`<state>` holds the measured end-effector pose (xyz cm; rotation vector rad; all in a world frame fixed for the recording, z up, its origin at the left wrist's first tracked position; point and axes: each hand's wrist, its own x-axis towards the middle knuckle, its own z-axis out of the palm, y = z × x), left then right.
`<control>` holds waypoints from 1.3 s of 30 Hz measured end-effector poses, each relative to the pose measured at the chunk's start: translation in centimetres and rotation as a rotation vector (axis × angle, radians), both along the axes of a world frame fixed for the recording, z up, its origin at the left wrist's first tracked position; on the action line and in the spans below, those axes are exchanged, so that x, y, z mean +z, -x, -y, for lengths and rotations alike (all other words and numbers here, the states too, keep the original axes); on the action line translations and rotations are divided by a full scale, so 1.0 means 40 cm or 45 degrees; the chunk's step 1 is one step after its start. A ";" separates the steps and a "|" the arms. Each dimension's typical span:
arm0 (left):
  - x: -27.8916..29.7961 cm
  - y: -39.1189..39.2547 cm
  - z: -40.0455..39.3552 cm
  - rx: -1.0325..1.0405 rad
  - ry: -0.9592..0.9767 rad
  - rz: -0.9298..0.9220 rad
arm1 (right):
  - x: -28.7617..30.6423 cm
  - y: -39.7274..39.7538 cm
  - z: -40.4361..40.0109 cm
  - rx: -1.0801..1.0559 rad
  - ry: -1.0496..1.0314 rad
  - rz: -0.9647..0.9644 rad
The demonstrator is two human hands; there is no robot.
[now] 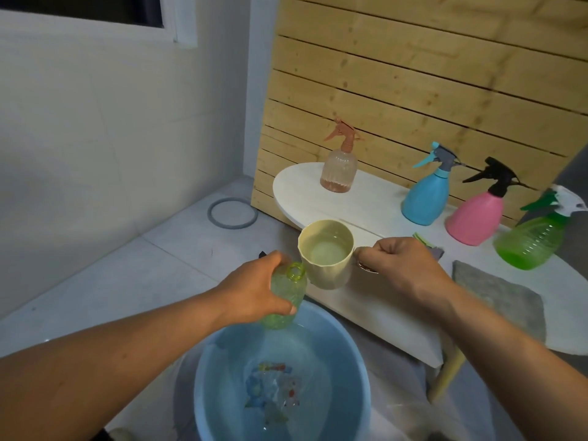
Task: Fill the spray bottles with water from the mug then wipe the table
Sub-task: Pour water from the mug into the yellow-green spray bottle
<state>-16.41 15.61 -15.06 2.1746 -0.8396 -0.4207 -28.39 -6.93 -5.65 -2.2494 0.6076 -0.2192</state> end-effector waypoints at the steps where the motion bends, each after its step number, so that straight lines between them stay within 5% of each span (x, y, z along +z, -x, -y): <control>1: 0.000 -0.001 0.001 0.002 -0.007 0.005 | 0.000 0.000 0.000 -0.003 0.023 -0.003; 39: -0.005 0.014 -0.004 0.052 -0.181 0.121 | -0.006 0.011 -0.049 0.025 0.394 -0.005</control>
